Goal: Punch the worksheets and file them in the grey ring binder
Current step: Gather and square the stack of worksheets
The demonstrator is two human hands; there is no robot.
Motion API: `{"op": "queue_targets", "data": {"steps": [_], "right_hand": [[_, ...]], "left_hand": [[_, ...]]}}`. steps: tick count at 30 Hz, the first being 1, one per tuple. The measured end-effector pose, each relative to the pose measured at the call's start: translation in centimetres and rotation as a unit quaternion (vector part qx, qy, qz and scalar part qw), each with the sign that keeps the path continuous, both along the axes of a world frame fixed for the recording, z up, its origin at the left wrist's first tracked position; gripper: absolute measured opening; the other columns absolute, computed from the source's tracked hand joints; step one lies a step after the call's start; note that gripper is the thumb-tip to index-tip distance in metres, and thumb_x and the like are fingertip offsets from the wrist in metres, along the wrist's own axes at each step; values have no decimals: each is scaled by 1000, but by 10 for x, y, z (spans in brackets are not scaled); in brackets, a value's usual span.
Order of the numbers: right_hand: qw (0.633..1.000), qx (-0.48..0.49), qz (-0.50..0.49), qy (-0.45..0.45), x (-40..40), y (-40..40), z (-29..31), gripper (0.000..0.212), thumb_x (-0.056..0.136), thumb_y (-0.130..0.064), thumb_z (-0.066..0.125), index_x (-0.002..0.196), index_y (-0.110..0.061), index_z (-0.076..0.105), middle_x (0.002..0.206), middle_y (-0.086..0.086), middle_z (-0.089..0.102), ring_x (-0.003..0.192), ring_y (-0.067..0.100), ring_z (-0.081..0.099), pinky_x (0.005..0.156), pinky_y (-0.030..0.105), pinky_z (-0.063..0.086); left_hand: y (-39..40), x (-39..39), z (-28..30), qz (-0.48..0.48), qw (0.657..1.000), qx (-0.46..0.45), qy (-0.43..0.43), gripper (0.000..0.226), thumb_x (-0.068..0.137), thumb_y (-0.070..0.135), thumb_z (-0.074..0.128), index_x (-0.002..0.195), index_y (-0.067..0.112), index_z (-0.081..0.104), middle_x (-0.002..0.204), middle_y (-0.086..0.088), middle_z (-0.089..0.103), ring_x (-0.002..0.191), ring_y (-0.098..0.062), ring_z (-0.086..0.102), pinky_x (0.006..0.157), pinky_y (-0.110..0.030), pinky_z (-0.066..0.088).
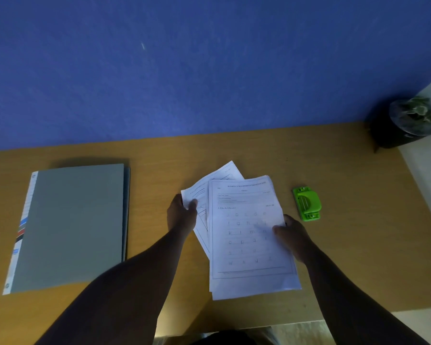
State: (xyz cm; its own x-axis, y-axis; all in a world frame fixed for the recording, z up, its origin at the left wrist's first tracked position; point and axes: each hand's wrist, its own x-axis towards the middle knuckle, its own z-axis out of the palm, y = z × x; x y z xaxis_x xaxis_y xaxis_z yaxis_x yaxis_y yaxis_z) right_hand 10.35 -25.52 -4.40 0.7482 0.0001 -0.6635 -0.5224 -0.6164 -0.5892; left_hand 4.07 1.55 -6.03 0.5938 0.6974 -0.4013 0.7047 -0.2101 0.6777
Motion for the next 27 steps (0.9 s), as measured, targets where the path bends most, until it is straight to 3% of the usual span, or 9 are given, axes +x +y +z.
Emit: {"op": "queue_targets", "data": {"steps": [3, 6, 11, 15, 19, 22, 25, 27], "right_hand": [[1000, 11, -14, -15, 1, 4, 3, 33, 83, -8, 54, 113, -18, 66, 99, 4, 68, 84, 20, 62, 59, 23, 45], [999, 21, -28, -34, 5, 7, 7, 30, 84, -7, 56, 110, -19, 67, 97, 4, 68, 82, 18, 60, 63, 24, 46], [998, 20, -37, -52, 10, 9, 11, 27, 82, -6, 54, 103, -17, 67, 92, 6, 69, 80, 22, 62, 64, 26, 46], [997, 18, -50, -48, 13, 3, 9, 25, 82, -3, 54, 99, -17, 65, 89, 6, 68, 81, 26, 61, 67, 29, 46], [996, 15, -69, -50, 10, -2, 5, 28, 79, -1, 55, 102, -10, 68, 87, 9, 69, 80, 28, 62, 70, 32, 48], [996, 19, -71, -56, 7, 1, 9, 22, 81, 0, 55, 94, -15, 65, 90, 9, 68, 84, 27, 62, 73, 32, 48], [996, 37, -64, -53, 4, 6, 11, 17, 82, -1, 55, 92, -9, 66, 85, 11, 67, 74, 25, 60, 64, 30, 44], [996, 53, -58, -51, 3, 11, 14, 17, 83, -1, 55, 94, -8, 66, 82, 11, 65, 68, 21, 55, 59, 27, 41]], "left_hand": [[3, -8, 8, 49, 996, 8, -68, 27, 98, 28, 56, 120, 14, 52, 101, -2, 60, 92, -25, 63, 64, -29, 50], [16, -7, 22, 124, 986, 25, -111, 28, 100, 26, 53, 125, 14, 52, 104, 1, 58, 92, -18, 57, 66, -26, 47], [75, -7, 38, 213, 961, 38, -172, 44, 98, 28, 55, 137, 8, 51, 130, -10, 61, 118, -25, 58, 99, -35, 46], [112, -13, 55, 243, 943, 57, -218, 37, 97, 23, 58, 130, 6, 58, 125, -11, 65, 114, -24, 62, 91, -27, 45], [137, -24, 68, 261, 932, 71, -243, 41, 95, 24, 60, 132, 7, 56, 128, -11, 64, 115, -24, 62, 91, -30, 49], [149, -29, 75, 286, 925, 56, -242, 44, 95, 27, 62, 134, 8, 53, 131, -11, 61, 116, -24, 61, 94, -35, 52], [158, -35, 77, 278, 928, 42, -246, 45, 94, 31, 63, 132, 9, 55, 129, -8, 63, 112, -26, 65, 91, -39, 55], [158, -38, 79, 266, 931, 30, -249, 43, 95, 29, 63, 131, 5, 57, 126, -9, 65, 107, -23, 65, 86, -34, 54]]}}
